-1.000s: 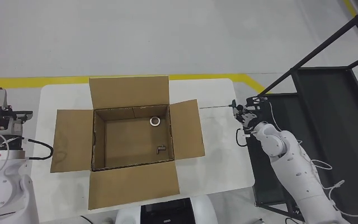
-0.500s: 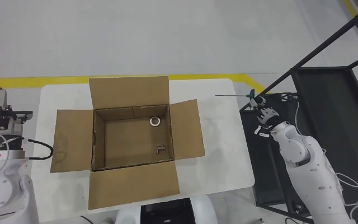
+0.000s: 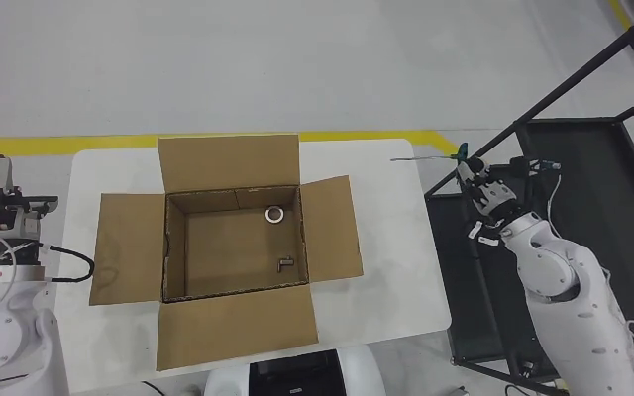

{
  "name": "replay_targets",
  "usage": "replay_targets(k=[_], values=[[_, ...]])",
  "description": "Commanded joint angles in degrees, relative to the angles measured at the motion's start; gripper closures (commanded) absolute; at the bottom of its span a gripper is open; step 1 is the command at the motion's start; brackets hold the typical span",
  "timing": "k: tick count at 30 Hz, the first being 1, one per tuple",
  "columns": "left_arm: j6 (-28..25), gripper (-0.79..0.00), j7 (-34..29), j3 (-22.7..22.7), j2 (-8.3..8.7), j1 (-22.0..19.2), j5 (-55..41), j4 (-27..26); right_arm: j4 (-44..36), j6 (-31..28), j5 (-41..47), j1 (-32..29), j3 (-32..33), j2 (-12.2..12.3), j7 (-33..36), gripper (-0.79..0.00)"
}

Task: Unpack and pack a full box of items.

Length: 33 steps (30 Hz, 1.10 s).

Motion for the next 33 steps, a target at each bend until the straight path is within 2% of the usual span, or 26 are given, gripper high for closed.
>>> replay_targets(k=[1, 8, 15, 22, 28, 33], values=[[0.0, -0.785, 0.0, 0.0, 0.00, 0.0, 0.0, 0.0, -2.9, -0.6, -1.9, -0.3, -1.2, 0.0, 0.8, 0.000], [0.0, -0.785, 0.0, 0.0, 0.00, 0.0, 0.0, 0.0, -12.3, 0.1, -10.4, 1.7, -9.6, -0.3, 4.7, 0.000], [0.0, -0.785, 0.0, 0.0, 0.00, 0.0, 0.0, 0.0, -18.0, 1.7, -22.3, 7.2, -23.9, -1.1, 10.2, 0.000], [-0.2, -0.785, 0.8, -0.4, -0.03, 0.0, -0.2, -0.1, -15.7, 5.5, -30.8, 16.5, -39.4, -3.1, 15.4, 0.000], [-0.7, -0.785, 1.7, -2.6, -0.15, 2.0, -1.1, -1.7, -13.2, 9.1, -39.1, 23.0, -51.3, -5.3, 20.0, 0.000], [-0.9, -0.785, 2.2, -2.7, -0.27, 2.9, -1.3, -2.5, -8.5, 13.0, -40.9, 27.9, -58.6, -7.8, 22.2, 0.000]])
